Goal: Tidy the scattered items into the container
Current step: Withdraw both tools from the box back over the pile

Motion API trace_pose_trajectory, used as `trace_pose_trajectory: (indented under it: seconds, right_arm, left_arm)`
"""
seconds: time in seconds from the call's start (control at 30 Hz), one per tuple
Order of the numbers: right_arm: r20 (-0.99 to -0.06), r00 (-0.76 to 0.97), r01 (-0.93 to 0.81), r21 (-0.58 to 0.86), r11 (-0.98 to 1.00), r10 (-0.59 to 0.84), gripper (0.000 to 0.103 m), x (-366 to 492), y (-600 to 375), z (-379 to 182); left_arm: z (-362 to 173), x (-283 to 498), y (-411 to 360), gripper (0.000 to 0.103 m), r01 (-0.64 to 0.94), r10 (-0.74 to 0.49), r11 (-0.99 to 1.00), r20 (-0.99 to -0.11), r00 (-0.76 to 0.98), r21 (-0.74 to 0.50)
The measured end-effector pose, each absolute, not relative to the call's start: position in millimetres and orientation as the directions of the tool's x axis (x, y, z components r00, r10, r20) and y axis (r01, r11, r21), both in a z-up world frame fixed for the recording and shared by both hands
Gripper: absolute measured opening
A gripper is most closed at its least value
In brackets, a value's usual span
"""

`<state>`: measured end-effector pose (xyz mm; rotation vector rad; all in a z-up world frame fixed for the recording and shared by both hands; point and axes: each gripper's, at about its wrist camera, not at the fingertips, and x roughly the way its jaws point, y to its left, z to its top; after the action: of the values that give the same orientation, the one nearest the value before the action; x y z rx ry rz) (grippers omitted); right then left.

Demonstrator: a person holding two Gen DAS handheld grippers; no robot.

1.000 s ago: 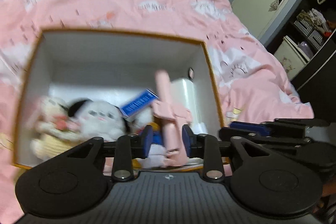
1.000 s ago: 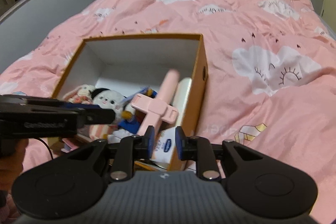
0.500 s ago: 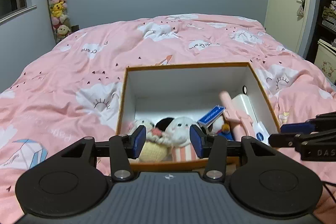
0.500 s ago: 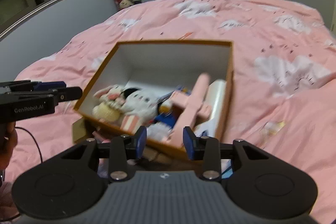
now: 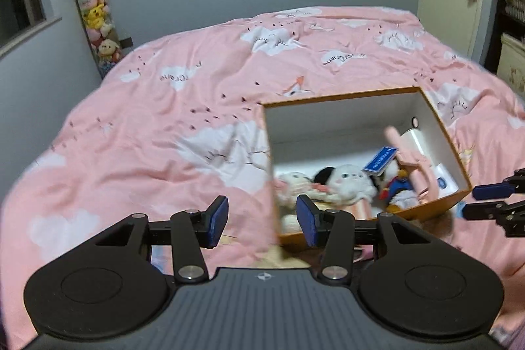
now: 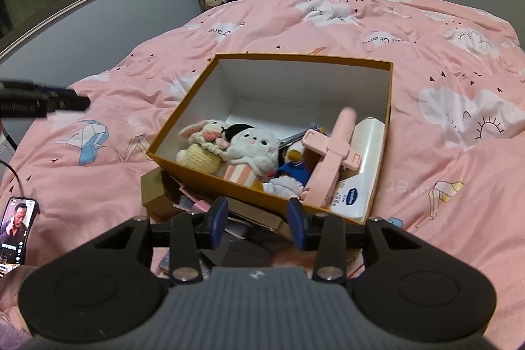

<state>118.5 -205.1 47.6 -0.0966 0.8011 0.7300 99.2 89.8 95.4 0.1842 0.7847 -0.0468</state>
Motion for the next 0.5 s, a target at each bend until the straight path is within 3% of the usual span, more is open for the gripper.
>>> trace_pose_trajectory:
  seconds: [0.17, 0.5]
  right_arm:
    - [-0.690, 0.444, -0.646, 0.196, 0.738, 0.572, 0.043, 109, -198, 40]
    - [-0.737, 0.449, -0.675, 0.091, 0.732, 0.505, 0.043, 102, -188, 6]
  left_arm:
    - [92, 96, 88, 0.054, 0.191, 0.066, 0.949, -0.751, 0.657, 0.251]
    - [15, 80, 47, 0.061, 0.201, -0.055, 0.975, -0.781, 0.622, 0.092]
